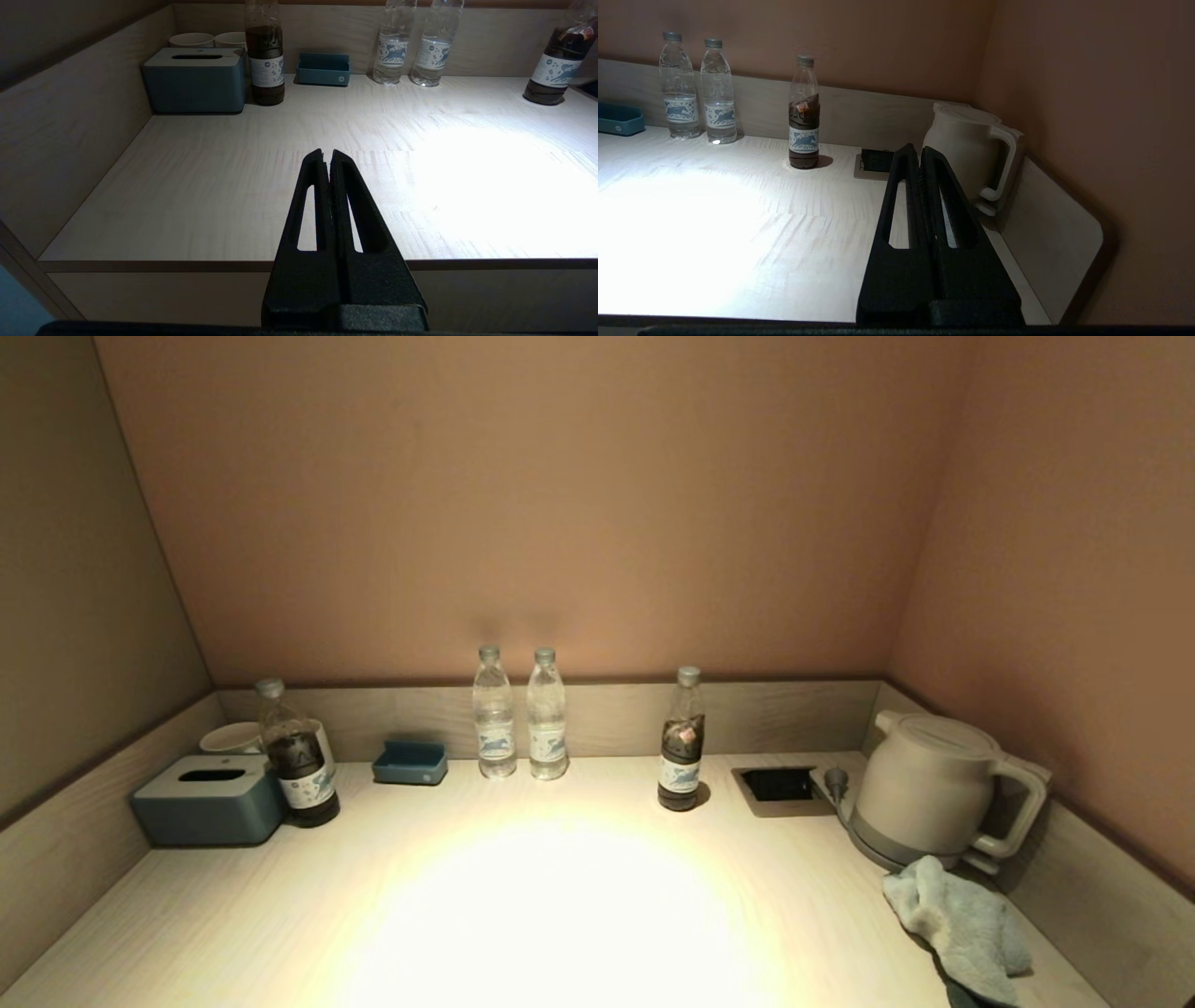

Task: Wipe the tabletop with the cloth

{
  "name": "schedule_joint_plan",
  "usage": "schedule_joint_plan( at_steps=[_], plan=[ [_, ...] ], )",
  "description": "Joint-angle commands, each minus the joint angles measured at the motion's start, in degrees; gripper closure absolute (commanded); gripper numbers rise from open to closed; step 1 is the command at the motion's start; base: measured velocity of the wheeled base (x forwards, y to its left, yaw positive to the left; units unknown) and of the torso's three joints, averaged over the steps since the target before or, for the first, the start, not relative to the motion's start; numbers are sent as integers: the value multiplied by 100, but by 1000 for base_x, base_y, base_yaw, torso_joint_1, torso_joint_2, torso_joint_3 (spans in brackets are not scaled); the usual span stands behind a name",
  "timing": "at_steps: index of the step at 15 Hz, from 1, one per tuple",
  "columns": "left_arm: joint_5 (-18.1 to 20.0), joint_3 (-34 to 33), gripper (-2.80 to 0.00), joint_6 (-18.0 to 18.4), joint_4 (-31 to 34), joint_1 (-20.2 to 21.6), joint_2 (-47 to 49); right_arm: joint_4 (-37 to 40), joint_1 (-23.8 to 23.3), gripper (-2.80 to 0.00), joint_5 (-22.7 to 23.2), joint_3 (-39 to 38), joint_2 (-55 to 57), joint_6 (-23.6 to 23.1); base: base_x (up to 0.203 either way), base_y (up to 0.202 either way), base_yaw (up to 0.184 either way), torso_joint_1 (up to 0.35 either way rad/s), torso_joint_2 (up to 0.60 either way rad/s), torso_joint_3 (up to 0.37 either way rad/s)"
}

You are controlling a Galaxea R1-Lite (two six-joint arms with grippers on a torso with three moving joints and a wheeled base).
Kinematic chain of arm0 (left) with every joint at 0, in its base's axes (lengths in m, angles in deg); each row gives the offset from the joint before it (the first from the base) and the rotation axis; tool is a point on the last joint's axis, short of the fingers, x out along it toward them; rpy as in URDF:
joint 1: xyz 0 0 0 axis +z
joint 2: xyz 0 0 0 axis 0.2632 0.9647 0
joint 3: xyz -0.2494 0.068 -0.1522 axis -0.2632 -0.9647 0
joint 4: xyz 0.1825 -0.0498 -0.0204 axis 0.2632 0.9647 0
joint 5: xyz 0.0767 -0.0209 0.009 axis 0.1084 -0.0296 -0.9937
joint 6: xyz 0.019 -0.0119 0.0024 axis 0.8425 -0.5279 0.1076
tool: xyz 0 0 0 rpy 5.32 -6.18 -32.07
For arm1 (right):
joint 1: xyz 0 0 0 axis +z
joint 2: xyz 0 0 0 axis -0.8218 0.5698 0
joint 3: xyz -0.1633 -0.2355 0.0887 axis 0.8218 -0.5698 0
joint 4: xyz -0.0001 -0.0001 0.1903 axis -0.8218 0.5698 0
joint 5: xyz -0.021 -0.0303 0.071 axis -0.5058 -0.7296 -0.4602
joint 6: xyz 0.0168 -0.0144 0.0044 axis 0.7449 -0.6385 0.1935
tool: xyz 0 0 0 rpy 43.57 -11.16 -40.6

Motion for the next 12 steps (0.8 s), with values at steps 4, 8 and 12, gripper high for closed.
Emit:
schedule_joint_plan(
  at_steps=[4,8,12],
  plan=[
    [2,0,0,-1,0,0,2,-25,-1,0,4,-371,-2,3,0,0,0,0,0,0],
    [2,0,0,-1,0,0,2,179,-1,0,2,-636,-2,162,0,0,0,0,0,0],
    [2,0,0,-1,0,0,2,616,-1,0,1,-636,-2,544,0,0,0,0,0,0]
  ],
)
